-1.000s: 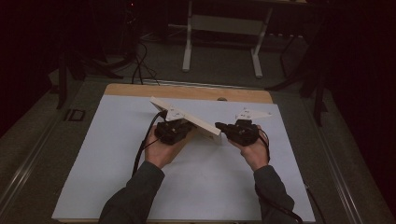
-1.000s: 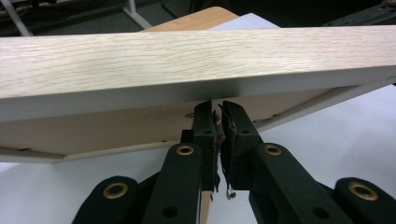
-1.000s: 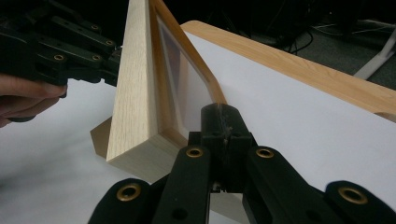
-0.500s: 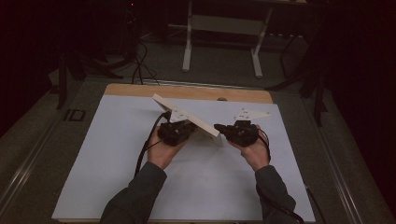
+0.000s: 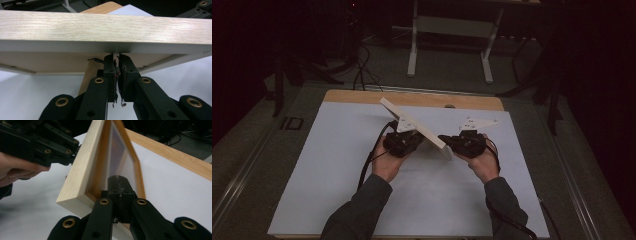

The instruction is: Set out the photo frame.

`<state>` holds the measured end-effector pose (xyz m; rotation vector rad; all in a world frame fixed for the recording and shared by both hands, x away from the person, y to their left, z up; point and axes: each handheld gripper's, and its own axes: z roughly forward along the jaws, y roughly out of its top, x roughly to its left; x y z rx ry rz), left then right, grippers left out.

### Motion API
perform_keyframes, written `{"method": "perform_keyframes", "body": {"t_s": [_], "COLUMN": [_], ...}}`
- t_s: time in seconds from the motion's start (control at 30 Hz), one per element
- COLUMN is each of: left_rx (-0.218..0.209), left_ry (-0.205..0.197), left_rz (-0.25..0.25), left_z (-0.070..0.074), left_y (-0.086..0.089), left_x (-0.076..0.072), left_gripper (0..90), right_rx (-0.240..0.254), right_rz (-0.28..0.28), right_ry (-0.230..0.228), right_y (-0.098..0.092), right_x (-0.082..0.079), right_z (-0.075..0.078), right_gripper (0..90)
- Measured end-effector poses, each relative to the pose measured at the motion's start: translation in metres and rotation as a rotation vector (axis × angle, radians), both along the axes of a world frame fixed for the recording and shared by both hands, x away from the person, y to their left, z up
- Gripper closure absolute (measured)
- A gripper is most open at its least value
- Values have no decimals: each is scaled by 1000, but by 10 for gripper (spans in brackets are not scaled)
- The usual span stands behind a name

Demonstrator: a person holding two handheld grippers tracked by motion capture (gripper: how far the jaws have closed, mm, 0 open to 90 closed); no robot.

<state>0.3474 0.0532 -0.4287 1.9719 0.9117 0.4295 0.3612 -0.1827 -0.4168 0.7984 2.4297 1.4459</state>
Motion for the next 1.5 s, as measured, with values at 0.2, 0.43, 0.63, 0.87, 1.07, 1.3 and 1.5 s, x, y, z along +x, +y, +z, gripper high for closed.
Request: {"method": "perform_keyframes", "body": {"t_s": [0.2, 0.43, 0.63, 0.87, 1.07, 1.3, 1.5], "left_rx": [-1, -1, -7, -15, -9, -1, -4], "left_ry": [-1, 1, 4, 8, 8, 4, 4], "left_rz": [-4, -9, -21, -21, -21, -19, -15], "left_z": [0, 1, 1, 1, 1, 1, 1], "left_y": [-1, -1, 0, 1, 2, 3, 3], "left_x": [1, 2, 2, 3, 3, 3, 3], "left_gripper": [860, 864, 891, 900, 900, 900, 900], "right_rx": [-3, -14, -14, -18, -16, -21, -22], "right_rz": [5, 3, 7, 16, 25, 34, 36], "right_ry": [0, -4, -6, -6, -5, -7, -10], "right_y": [0, 0, 1, 2, 4, 7, 8], "right_x": [0, -1, -2, -3, -3, -4, -5], "right_z": [1, 2, 2, 3, 2, 3, 3], "right_gripper": [898, 899, 899, 899, 899, 899, 899]}}
